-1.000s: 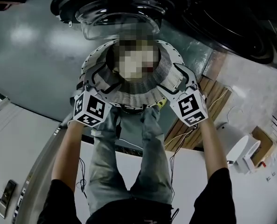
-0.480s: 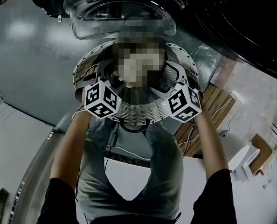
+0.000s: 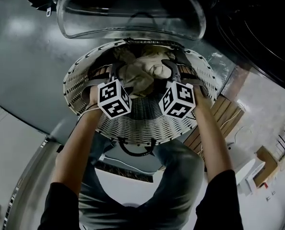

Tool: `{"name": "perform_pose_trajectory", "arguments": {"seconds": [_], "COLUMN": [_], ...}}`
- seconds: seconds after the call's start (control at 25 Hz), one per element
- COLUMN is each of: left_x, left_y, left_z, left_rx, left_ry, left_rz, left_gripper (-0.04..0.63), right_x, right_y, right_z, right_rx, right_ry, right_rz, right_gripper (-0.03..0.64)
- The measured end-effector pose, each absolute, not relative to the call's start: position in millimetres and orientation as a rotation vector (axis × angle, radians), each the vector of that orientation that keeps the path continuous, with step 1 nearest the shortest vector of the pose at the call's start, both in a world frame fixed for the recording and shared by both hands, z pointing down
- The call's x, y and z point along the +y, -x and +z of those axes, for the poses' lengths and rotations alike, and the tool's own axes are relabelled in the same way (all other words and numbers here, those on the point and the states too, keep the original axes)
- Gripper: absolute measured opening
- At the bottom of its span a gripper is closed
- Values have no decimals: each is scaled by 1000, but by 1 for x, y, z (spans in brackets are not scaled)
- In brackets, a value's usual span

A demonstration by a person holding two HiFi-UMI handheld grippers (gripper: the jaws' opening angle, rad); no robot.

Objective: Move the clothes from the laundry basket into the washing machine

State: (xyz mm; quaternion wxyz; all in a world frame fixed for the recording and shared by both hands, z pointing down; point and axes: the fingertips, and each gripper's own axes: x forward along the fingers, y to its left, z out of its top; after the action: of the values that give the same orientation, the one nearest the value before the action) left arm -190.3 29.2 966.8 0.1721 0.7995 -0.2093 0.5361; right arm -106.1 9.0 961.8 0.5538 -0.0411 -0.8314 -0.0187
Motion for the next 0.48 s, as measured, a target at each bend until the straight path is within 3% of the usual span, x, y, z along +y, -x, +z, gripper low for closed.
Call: {"name": "perform_pose_trajectory", "arguments": {"seconds": [0.48], "left_x": [29], "left_y": [191], "left_z": [1073], "left_rx": [-474], "left_ry": [-2197], "left_rz": [1591], "left_gripper": [509], "right_x": [-3], "right_y": [106], "right_z": [1065], "right_rx": [-1841], "right_ry": [177], "right_rz": [-136], "right_gripper": [560]}}
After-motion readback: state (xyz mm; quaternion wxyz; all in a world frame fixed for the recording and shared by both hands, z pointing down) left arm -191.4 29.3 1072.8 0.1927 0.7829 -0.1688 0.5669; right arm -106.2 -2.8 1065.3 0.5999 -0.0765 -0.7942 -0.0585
